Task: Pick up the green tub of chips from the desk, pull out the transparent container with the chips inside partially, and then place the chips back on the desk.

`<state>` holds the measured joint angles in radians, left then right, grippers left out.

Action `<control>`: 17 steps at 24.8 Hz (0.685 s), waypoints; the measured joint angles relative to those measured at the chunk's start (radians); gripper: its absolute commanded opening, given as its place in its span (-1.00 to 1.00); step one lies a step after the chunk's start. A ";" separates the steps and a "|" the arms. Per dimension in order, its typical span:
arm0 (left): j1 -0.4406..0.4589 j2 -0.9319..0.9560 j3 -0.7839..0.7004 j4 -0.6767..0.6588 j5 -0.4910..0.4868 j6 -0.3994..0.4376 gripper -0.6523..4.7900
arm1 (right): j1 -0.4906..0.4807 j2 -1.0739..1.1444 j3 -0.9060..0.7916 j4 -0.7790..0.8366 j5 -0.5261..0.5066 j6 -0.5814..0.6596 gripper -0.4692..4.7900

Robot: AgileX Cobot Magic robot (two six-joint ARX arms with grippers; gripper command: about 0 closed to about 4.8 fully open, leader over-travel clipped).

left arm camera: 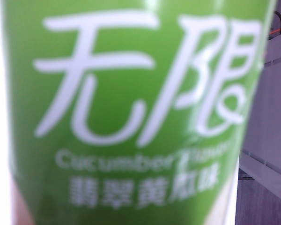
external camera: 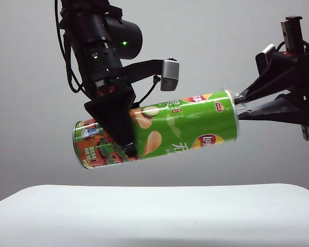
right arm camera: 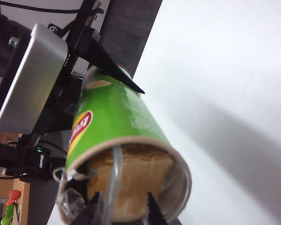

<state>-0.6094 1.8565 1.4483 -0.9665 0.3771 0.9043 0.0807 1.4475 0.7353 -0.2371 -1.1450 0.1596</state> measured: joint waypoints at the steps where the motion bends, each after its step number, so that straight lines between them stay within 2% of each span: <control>1: -0.001 0.000 0.000 0.000 0.010 0.000 0.01 | 0.000 0.000 0.000 0.000 -0.003 0.000 -0.38; 9: -0.033 0.002 0.000 0.040 0.016 -0.005 0.01 | 0.008 -0.001 0.000 0.000 -0.006 0.000 -0.43; 13: -0.039 0.002 0.000 0.043 0.013 -0.007 0.01 | 0.021 -0.001 0.000 -0.004 0.006 0.003 -0.75; 17: -0.039 0.002 -0.001 0.042 0.008 -0.008 0.02 | 0.031 -0.001 0.000 -0.006 0.010 0.004 -0.84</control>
<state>-0.6479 1.8580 1.4471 -0.9245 0.3855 0.8967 0.1112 1.4467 0.7357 -0.2432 -1.1347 0.1638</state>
